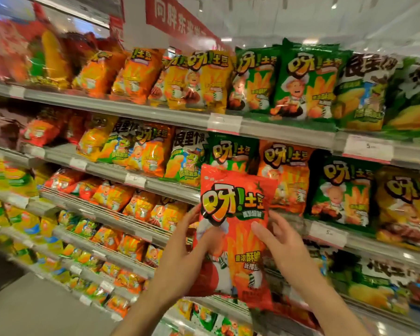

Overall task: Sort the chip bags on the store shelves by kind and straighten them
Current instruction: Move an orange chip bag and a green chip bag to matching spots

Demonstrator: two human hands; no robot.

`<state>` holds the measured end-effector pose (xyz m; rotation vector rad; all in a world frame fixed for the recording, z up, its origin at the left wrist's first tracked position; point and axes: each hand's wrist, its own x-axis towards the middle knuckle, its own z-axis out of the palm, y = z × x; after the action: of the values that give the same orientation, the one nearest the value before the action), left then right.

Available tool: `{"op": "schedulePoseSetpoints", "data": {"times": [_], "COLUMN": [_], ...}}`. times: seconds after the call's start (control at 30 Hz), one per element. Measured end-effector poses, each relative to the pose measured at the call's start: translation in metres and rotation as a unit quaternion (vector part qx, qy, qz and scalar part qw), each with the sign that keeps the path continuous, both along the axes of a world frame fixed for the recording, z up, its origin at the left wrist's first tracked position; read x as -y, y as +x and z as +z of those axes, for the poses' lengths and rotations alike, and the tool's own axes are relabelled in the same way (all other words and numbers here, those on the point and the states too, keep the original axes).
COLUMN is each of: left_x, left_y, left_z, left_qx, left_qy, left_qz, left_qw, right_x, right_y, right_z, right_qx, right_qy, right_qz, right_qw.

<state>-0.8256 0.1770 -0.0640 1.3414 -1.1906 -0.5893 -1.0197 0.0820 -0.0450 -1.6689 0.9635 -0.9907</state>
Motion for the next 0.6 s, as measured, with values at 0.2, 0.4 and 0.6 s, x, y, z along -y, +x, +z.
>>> {"op": "schedulePoseSetpoints", "data": {"times": [0.2, 0.4, 0.6], "left_x": [-0.002, 0.02, 0.053], "left_y": [0.1, 0.185, 0.262], "left_z": [0.0, -0.004, 0.014], "left_qx": [-0.001, 0.018, 0.013], "left_qy": [-0.015, -0.013, 0.005], "left_qz": [0.057, 0.106, 0.114], "left_qw": [0.998, 0.994, 0.993], "right_x": [0.016, 0.053, 0.098], "right_y": [0.109, 0.203, 0.293], "right_z": [0.003, -0.001, -0.003], "right_qx": [0.009, 0.024, 0.049], "right_qy": [0.008, 0.02, 0.02], "right_qz": [0.059, 0.103, 0.125], "right_qw": [0.998, 0.994, 0.991]}}
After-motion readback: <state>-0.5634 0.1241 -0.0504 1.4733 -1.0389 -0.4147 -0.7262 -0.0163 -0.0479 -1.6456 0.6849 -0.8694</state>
